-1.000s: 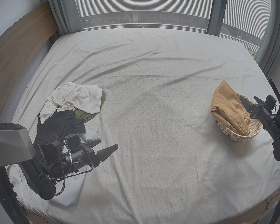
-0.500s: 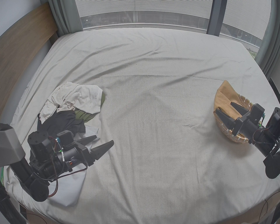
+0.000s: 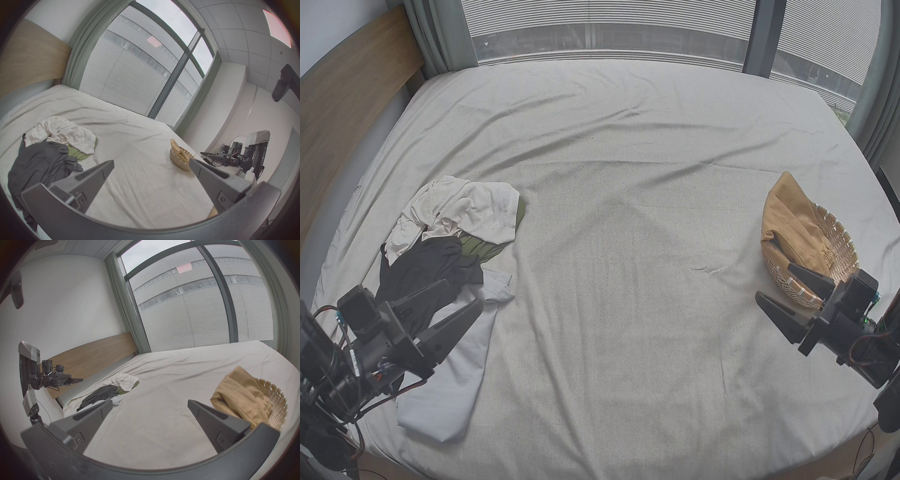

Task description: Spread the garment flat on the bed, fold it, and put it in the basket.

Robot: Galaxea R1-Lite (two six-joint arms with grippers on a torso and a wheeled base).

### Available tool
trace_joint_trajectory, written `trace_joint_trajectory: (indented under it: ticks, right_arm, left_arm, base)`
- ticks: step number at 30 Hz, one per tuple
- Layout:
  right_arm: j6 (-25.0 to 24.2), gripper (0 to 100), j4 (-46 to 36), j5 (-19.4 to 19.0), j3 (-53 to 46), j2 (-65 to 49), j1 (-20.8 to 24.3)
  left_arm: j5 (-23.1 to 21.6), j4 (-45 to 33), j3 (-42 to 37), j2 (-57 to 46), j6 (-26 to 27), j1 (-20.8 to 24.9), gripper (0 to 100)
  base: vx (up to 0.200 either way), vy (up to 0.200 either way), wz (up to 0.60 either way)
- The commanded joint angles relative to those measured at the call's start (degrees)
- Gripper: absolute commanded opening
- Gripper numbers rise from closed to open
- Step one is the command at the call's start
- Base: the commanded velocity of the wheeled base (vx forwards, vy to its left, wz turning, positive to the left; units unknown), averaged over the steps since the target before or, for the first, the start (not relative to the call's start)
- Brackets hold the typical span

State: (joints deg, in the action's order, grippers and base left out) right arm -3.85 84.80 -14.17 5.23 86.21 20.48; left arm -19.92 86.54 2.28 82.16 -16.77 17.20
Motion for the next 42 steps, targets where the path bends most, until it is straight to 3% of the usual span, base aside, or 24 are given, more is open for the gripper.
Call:
trace_joint_trajectory:
  ticks: [1, 8, 19, 23, 32, 38, 40, 42]
  right_arm:
    - [-2.0, 100, 0.1, 1.7, -5.2, -8.1, 0.3]
    - [-3.6, 100, -6.8, 5.5, -5.2, -19.4, 0.2]
    - [-3.8, 100, -35.7, 5.4, -5.2, -49.4, -6.5]
    - [-3.8, 100, -46.3, 5.3, -4.4, -58.6, -8.0]
    - [-3.7, 100, -68.2, 3.9, -3.3, -77.4, -16.2]
    - [-2.9, 100, -77.8, 3.6, -3.7, -85.2, -21.1]
    - [-1.5, 100, -81.6, 5.3, -5.2, -85.8, -21.1]
    - [-1.2, 100, -82.9, 9.9, -4.6, -85.8, -21.0]
  left_arm:
    - [2.3, -6.3, -2.3, -13.3, 0.9, 0.1, 100]
    - [4.2, -26.7, -2.3, -31.5, 1.8, -0.6, 100]
    - [5.9, -66.5, 0.4, -63.7, 1.9, -1.5, 100]
    - [6.0, -72.3, 1.4, -67.6, 2.0, -3.0, 100]
    - [5.9, -72.8, -1.5, -71.2, 5.0, -6.8, 100]
    - [5.9, -74.1, -2.3, -73.8, 4.9, -7.4, 100]
    - [5.5, -75.8, -2.3, -75.2, 5.1, -9.2, 100]
    - [5.9, -78.5, -2.3, -77.1, 5.6, -10.5, 100]
  base:
    - [0.0, 0.0, 0.0]
    - [0.0, 0.0, 0.0]
    - [0.0, 0.0, 0.0]
    - [0.0, 0.0, 0.0]
    - [0.0, 0.0, 0.0]
    - [0.0, 0.0, 0.0]
    - [0.0, 0.0, 0.0]
    - [0.0, 0.0, 0.0]
